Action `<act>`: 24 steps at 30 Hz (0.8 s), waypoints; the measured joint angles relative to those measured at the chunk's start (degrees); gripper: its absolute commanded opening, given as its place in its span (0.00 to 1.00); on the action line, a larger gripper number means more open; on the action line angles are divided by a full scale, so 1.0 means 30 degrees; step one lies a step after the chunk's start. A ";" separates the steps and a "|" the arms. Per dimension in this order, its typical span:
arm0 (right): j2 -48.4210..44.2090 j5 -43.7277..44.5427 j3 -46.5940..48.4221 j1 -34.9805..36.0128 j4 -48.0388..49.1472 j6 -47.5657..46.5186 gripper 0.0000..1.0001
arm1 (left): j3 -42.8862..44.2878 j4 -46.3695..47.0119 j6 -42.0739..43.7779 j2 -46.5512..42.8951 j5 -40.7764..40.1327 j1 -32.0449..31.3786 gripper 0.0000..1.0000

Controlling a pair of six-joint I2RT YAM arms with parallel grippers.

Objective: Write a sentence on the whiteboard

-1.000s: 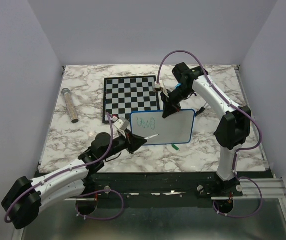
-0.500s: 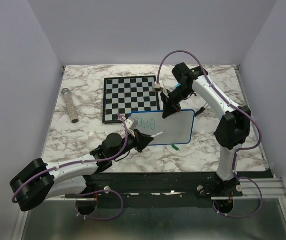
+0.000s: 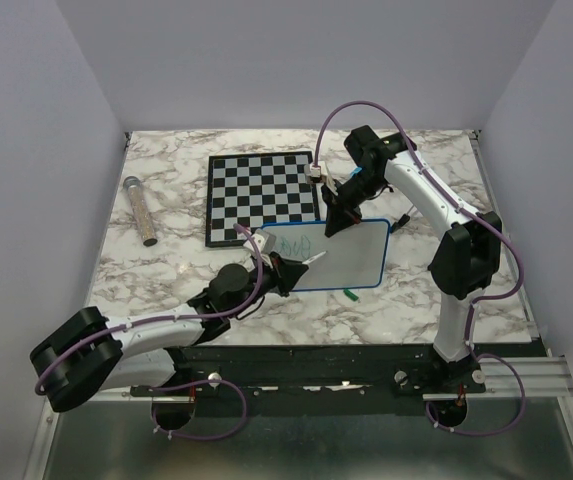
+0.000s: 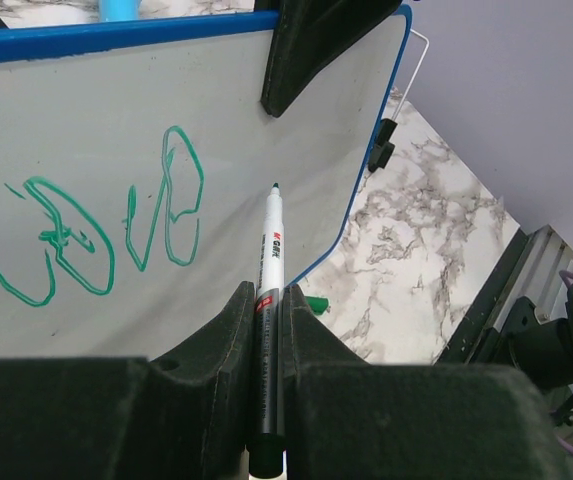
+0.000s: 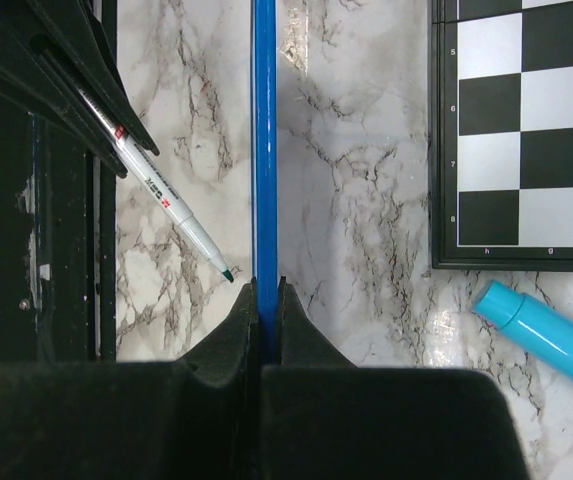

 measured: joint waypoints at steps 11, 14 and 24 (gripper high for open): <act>0.0000 0.0000 0.0000 0.0000 0.0000 -0.0007 0.01 | 0.0284 0.0284 0.0007 0.0561 -0.0138 0.0000 0.00; 0.0000 0.0000 0.0000 0.0000 0.0000 -0.0007 0.01 | 0.0350 0.0270 0.0022 0.0619 -0.0284 0.0000 0.00; 0.0000 0.0000 0.0000 0.0000 0.0000 -0.0007 0.00 | 0.0896 0.0197 0.0087 0.0838 -0.0750 0.0007 0.00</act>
